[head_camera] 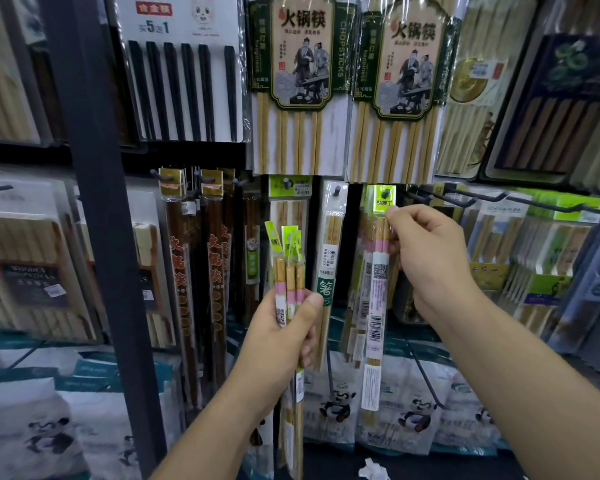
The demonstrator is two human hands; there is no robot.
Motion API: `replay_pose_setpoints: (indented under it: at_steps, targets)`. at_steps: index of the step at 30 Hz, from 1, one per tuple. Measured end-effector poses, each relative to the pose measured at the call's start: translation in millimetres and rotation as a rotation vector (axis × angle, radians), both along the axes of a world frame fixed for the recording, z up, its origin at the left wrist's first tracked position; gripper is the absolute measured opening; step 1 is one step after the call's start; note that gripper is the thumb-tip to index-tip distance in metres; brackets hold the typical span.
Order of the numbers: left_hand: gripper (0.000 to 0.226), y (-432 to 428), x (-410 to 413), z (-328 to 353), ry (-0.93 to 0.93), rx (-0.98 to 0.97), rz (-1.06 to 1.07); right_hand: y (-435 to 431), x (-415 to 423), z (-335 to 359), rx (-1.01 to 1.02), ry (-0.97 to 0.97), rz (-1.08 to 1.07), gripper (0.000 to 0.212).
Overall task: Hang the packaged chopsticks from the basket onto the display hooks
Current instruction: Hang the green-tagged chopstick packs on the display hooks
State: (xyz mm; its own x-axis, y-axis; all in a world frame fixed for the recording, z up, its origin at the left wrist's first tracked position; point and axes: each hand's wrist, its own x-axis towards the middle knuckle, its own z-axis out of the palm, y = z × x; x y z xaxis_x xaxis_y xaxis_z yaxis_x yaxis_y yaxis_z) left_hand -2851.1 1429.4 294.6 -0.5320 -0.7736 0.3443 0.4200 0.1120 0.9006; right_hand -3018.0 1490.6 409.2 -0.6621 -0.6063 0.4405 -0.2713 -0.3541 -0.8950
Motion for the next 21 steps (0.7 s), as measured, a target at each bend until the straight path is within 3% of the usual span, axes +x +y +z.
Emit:
replay_pose_setpoints:
  at_steps: [8,14,18,21]
  targets:
    - [0.009,-1,2,3,0.064,0.063,-0.022,-5,-5,-13,0.072,0.054,-0.062,0.032]
    - [0.008,5,3,6,0.095,0.020,-0.029,3,5,-34,0.075,0.080,-0.177,0.021]
    - [0.024,12,3,9,0.088,-0.008,-0.054,13,31,-41,0.131,0.215,0.083,0.008]
    - [0.023,15,1,10,0.099,-0.023,-0.062,16,44,-40,0.148,0.199,0.268,0.012]
